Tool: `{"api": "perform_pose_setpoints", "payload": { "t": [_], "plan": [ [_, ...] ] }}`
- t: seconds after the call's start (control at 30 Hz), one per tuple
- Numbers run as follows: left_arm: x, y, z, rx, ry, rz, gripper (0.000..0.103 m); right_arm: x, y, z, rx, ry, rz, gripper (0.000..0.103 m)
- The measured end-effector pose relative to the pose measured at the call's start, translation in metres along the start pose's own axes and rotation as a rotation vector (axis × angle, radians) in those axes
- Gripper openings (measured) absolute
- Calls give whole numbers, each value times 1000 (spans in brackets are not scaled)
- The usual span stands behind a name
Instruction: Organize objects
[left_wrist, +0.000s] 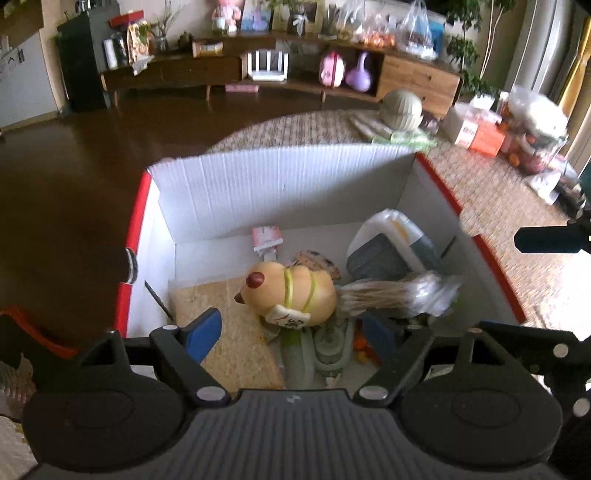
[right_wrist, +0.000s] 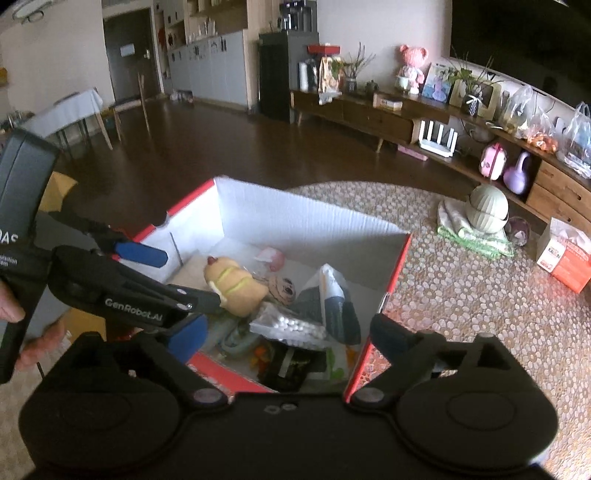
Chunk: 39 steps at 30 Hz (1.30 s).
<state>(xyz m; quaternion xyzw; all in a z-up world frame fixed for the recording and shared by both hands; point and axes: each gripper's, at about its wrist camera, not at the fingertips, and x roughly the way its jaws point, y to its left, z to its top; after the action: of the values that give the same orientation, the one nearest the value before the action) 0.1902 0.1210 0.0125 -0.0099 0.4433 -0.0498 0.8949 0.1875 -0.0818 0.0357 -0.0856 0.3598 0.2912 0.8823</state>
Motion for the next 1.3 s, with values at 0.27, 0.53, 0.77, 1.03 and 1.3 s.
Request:
{"api": "perform_pose_setpoints", "payload": {
  "t": [0.27,0.53,0.77,1.03,1.3],
  "plan": [
    [-40,-5,-12,-45,-106,-13,101,-33,1,-5,28,-105,31,103],
    [-78,-16,-29,-59,-229,14,103,-58,3,-23,48,-157,63,103],
    [-100,-29,-49,-39,-333,123,103,-75,4,-41,38,-186,55,103],
    [-117,-42,-69,-53,-414,159,103,-89,2,-55,24,-226,21,103],
    [-121,-56,-82,-76,-419,121,103,-95,-7,-69,47,-223,23,103]
  ]
}}
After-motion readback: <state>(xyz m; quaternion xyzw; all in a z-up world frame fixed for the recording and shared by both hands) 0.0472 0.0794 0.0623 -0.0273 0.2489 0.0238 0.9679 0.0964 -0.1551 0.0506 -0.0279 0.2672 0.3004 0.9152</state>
